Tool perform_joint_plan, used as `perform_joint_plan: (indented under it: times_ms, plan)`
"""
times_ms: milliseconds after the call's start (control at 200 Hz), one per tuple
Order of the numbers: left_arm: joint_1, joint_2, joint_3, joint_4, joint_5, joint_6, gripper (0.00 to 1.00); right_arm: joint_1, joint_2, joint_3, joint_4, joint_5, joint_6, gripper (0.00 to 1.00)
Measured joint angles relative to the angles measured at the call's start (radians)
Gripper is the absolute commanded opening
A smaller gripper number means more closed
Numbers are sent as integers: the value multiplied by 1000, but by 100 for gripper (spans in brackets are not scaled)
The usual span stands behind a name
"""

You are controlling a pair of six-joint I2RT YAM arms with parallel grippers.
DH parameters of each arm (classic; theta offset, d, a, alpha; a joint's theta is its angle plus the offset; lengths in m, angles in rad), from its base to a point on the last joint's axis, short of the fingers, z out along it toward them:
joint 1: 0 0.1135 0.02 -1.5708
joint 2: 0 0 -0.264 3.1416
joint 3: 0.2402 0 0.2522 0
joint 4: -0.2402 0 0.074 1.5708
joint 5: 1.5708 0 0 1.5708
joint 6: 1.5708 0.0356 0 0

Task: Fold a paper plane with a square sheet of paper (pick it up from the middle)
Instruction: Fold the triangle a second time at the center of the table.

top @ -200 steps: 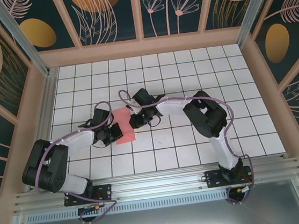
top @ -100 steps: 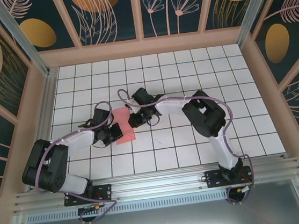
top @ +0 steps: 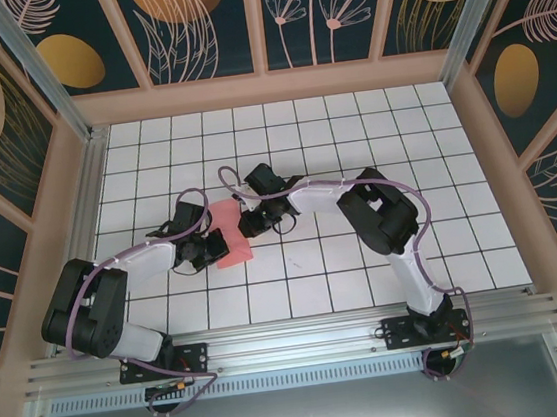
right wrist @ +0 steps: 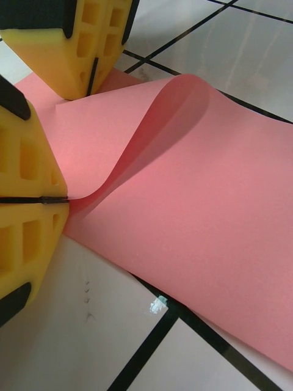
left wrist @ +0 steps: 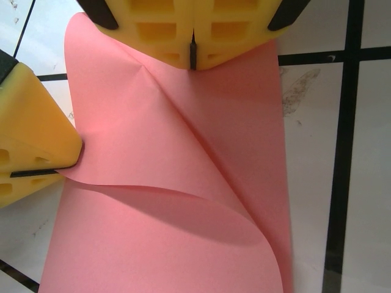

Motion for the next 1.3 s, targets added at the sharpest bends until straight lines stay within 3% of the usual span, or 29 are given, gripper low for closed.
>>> perform_joint_plan:
  times_ms: [100, 250, 470, 901, 1301]
  plan:
    - [0, 0, 0, -1, 0, 3, 0, 0, 0, 0, 0, 1, 0, 11]
    - [0, -8, 11, -28, -5, 3, 11, 0, 0, 0, -1, 5, 0, 11]
    - [0, -140, 15, -4, 37, -35, 16, 1, 0, 0, -1, 8, 0, 11]
    - [0, -37, 15, 127, 63, -115, 5, 3, 0, 0, 0, 12, 1, 11]
    - [0, 19, -14, 141, -16, -136, 3, 4, 0, 0, 0, 12, 1, 11]
